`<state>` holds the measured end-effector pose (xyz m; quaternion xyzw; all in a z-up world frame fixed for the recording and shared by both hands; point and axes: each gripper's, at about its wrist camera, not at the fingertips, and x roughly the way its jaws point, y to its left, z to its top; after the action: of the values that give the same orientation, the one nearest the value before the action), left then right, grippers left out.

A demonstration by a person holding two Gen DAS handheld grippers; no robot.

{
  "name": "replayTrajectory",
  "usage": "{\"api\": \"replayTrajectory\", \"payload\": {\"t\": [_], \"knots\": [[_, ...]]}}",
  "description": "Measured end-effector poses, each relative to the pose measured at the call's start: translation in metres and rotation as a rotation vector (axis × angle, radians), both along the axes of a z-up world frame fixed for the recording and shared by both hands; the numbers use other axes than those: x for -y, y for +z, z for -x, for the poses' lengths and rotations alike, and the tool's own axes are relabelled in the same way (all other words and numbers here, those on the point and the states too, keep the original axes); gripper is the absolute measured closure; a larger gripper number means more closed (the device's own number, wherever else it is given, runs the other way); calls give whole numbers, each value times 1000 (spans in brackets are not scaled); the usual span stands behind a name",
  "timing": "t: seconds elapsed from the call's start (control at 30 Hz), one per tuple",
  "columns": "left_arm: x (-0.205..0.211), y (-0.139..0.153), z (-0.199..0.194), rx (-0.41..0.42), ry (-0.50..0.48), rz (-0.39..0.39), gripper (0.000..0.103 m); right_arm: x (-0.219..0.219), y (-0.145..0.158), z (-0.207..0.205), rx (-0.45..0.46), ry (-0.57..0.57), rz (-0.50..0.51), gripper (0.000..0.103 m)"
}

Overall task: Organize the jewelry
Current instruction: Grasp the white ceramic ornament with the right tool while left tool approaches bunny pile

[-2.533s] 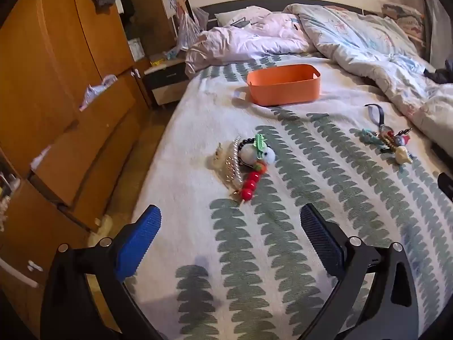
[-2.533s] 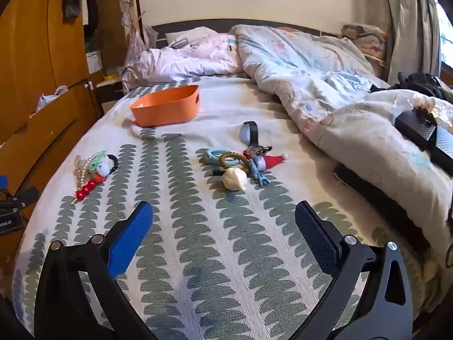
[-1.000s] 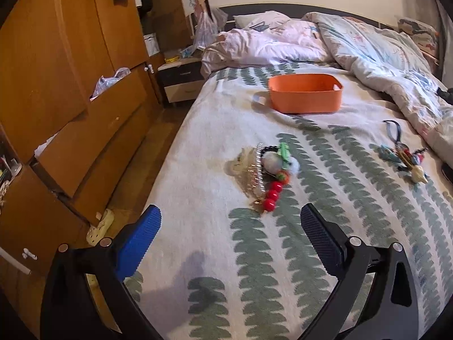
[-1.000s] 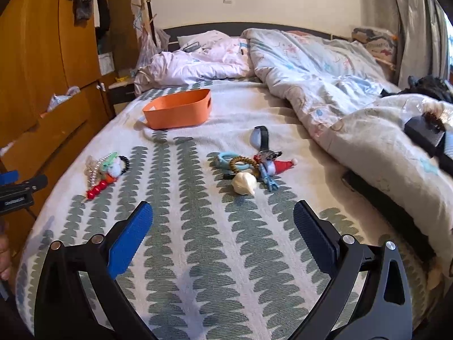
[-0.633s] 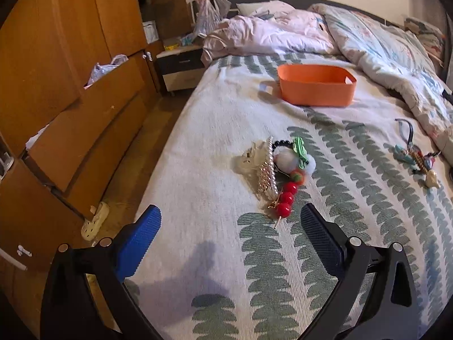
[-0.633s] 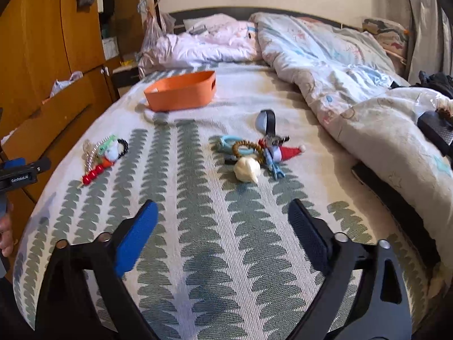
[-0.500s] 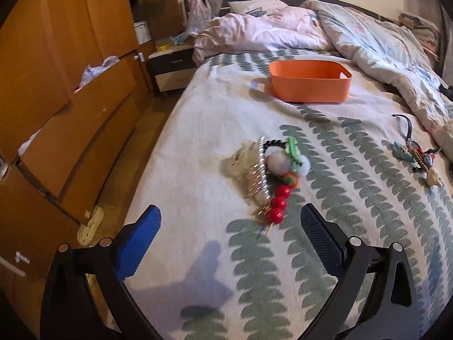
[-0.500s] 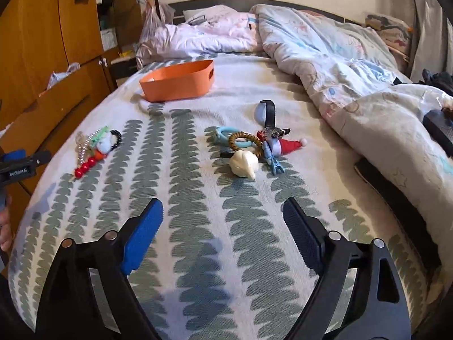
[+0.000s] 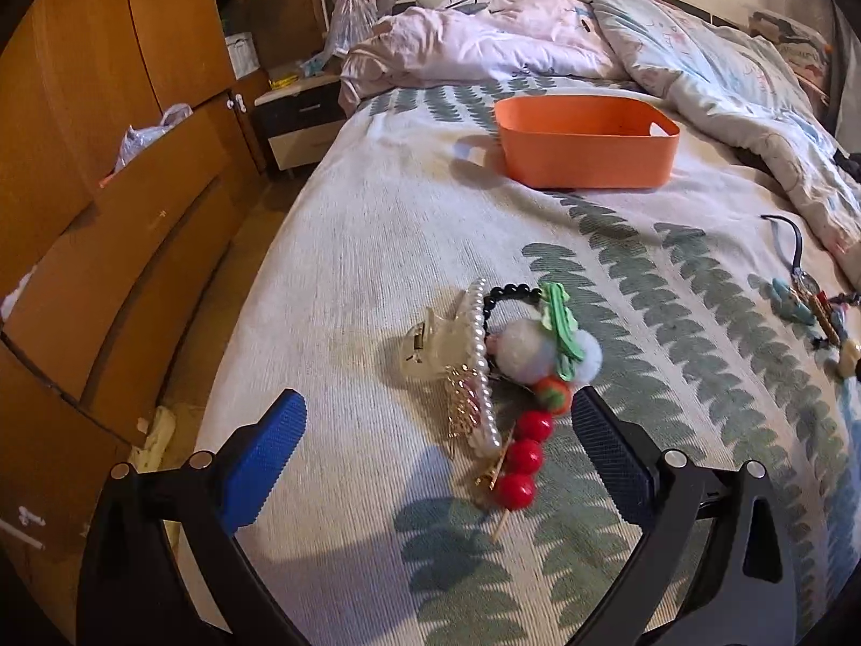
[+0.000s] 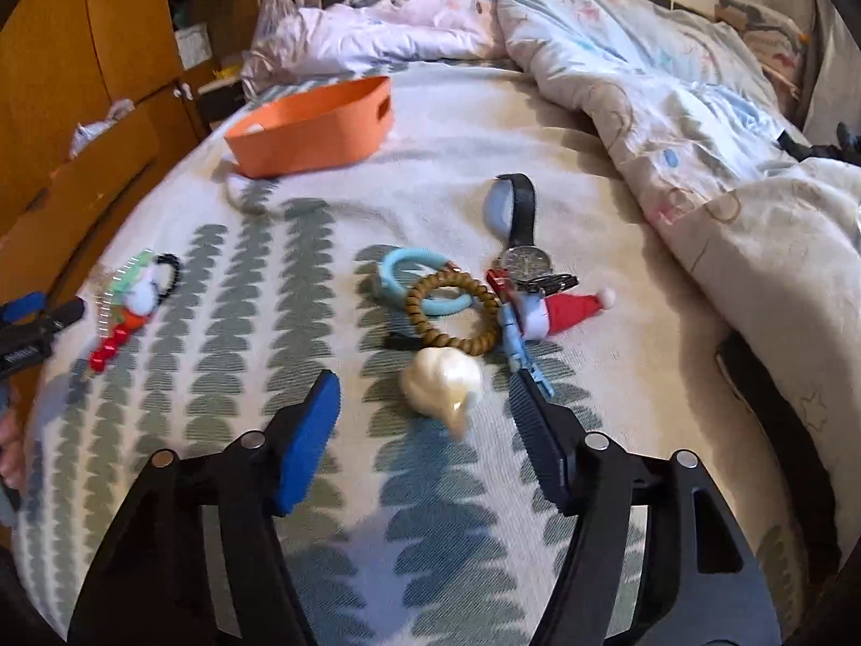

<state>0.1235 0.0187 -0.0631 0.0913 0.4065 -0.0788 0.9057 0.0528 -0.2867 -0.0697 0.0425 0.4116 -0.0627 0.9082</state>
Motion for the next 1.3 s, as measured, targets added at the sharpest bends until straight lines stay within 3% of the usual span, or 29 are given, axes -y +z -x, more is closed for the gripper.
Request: {"api": "replayTrajectory", "payload": {"t": [0.4,0.63,0.97,1.3], "knots": [[6,-20,-17,-30,-19,-52,5,5,-16,-21,-16,6,-5,39],[2,-25,-29,-60,-31,-26,5,7,-24,-29,-33,-6,-7,40],[5,-26,-28,-67,-98,37,5,5,-26,-29,-41,-5,-10,60],[-14,-20,-32,-48,-60,90,5,5,-26,-25,-33,6,-23,67]]}}
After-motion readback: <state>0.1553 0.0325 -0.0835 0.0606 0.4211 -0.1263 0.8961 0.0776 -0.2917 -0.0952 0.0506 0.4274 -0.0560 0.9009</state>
